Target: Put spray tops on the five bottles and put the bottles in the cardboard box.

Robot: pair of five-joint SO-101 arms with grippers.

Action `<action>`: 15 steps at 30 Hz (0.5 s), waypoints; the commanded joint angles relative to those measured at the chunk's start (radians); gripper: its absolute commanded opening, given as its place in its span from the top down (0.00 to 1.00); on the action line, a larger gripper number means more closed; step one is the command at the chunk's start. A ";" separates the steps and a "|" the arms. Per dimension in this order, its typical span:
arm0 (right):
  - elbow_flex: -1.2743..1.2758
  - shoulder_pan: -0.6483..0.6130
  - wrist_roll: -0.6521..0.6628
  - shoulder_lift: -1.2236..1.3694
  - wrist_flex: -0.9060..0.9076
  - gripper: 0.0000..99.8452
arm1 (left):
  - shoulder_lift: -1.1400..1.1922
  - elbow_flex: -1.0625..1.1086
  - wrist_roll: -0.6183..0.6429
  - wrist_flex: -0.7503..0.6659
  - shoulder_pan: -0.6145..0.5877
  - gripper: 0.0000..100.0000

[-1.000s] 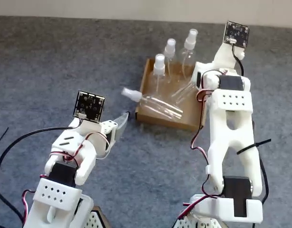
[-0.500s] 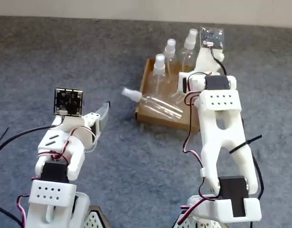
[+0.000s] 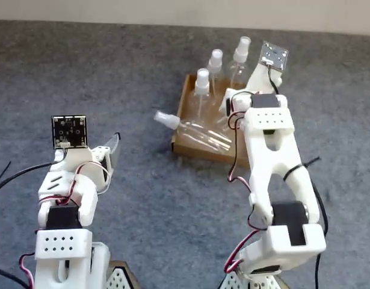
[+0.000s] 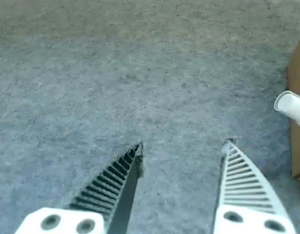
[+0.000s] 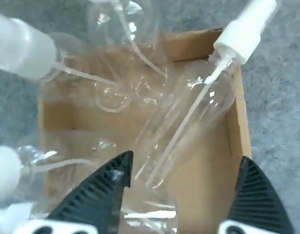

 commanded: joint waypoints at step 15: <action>-0.068 0.048 -0.031 0.140 -0.088 0.76 | -0.002 -0.002 -0.005 -0.026 -0.012 0.77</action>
